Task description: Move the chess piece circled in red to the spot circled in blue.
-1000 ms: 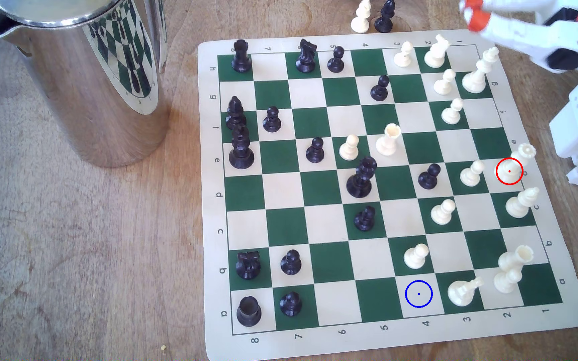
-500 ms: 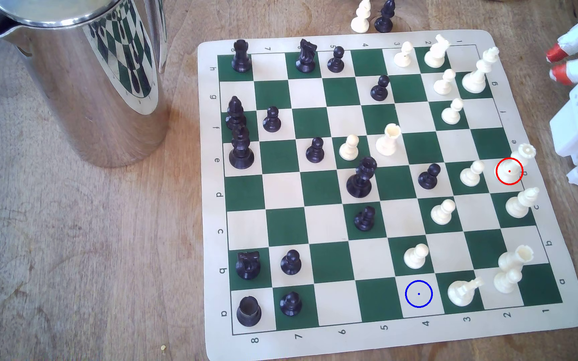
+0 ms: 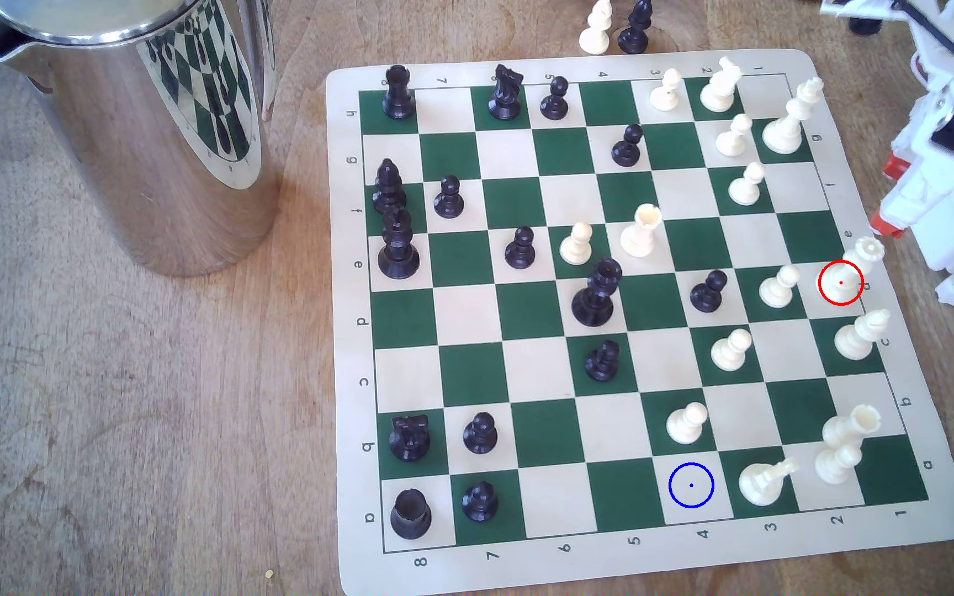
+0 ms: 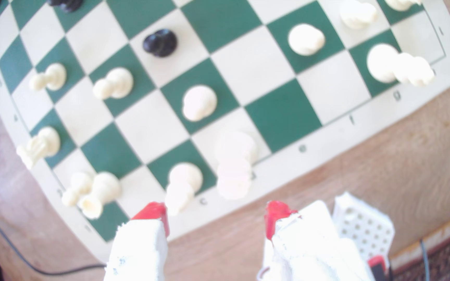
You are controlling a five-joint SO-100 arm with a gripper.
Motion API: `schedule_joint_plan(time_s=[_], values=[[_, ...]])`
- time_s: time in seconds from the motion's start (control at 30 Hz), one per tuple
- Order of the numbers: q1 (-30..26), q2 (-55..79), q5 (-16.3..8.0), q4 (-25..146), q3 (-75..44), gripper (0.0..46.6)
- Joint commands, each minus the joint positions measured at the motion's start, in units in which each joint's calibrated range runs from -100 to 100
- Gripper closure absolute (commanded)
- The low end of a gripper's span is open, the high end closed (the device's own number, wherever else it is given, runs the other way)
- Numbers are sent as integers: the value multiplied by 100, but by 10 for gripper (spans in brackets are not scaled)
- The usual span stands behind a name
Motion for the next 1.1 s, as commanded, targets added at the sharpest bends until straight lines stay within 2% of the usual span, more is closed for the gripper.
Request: schedule_joint_plan(time_s=[0.0,0.27,0.5,0.87,0.93,1.07], values=[[45,74,-83,135,397,261],[303,-741,10,-94,1413,267],[131,-597,415,-659,1739,272],[-158,-28,415,-1060,1875,280],[-244,99,420,-1134,1929,301],[-338,277,376,-1331,1957,294]])
